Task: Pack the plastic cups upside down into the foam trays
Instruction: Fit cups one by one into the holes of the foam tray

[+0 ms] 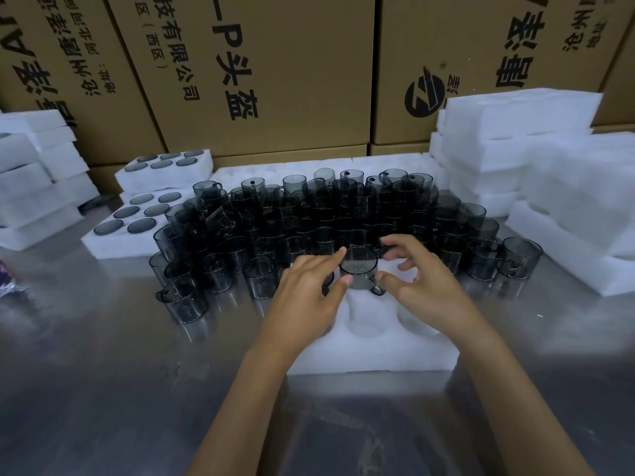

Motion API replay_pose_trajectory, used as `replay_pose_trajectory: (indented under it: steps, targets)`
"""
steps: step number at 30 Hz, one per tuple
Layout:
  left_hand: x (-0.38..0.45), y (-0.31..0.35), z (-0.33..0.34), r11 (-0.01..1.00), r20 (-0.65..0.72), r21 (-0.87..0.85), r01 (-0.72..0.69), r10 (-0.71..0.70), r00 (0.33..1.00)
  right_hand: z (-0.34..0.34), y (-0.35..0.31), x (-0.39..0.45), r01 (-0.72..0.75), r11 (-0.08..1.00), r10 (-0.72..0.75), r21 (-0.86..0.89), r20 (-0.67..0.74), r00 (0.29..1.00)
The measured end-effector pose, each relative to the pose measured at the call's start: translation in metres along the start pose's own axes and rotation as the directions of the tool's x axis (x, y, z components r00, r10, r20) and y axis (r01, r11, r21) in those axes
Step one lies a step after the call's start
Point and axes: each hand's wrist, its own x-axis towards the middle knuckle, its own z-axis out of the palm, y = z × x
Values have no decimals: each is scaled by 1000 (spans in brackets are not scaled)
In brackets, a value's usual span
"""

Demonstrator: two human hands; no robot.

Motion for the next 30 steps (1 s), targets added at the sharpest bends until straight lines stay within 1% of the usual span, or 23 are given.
replay_pose_trajectory:
  steps: [2, 6, 8, 10, 12, 15, 19, 20, 21, 22, 23, 24, 25, 26, 27, 29, 30]
  targets:
    - [-1, 0, 0, 1000, 23, 16, -15, 15, 1000, -1, 2, 0, 14, 994, -8, -111, 55, 998]
    - [-1, 0, 0, 997, 75, 68, -27, 22, 997, -4, 5, 0, 43, 970, -43, -241, 5, 999]
    - [-1, 0, 0, 989, 118, 146, -31, 14, 993, -6, 7, 0, 48, 952, -44, -301, 18, 999]
    - [-1, -1, 1, 968, 159, 249, -35, -5, 987, -5, 10, 0, 36, 929, -11, -369, 71, 997]
    - [0, -2, 2, 949, 194, 312, -32, -30, 980, -2, 13, 1, 31, 895, 24, -445, 118, 993]
    - [1, -3, 3, 948, 222, 318, -32, -42, 974, -1, 16, 3, 37, 885, 32, -464, 140, 990]
    - [1, -3, 2, 953, 246, 301, -27, -50, 968, -3, 16, 3, 3, 921, 63, -390, 156, 986]
    - [1, -3, 2, 966, 229, 259, -14, -47, 972, -3, 17, 3, -10, 936, 70, -353, 157, 985]
    - [1, -1, 0, 985, 180, 174, 22, -54, 982, -4, 17, 2, -23, 951, 74, -308, 154, 985]
    - [2, 0, -5, 996, 98, 58, 74, -80, 992, -4, 17, 2, -34, 965, 75, -261, 146, 986]
    - [2, -1, -10, 992, -13, -50, 119, -119, 993, -5, 17, 3, -45, 975, 75, -215, 132, 988]
    - [3, -5, -16, 984, -125, -94, 148, -159, 979, -5, 17, 4, -53, 983, 72, -176, 108, 991]
    - [3, -10, -23, 980, -212, -71, 188, -199, 957, -5, 17, 5, -55, 988, 67, -143, 78, 995]
    - [3, -17, -29, 967, -262, -28, 252, -250, 932, -5, 18, 6, -54, 992, 60, -117, 43, 997]
    - [2, -25, -33, 942, -280, 8, 335, -319, 905, -5, 18, 6, -55, 994, 56, -95, 12, 998]
    - [-1, -40, -37, 868, -243, 40, 494, -471, 848, -5, 19, 7, -59, 996, 58, -66, -25, 998]
    - [-2, -45, -37, 835, -209, 49, 549, -529, 823, -5, 19, 7, -59, 996, 57, -67, -32, 998]
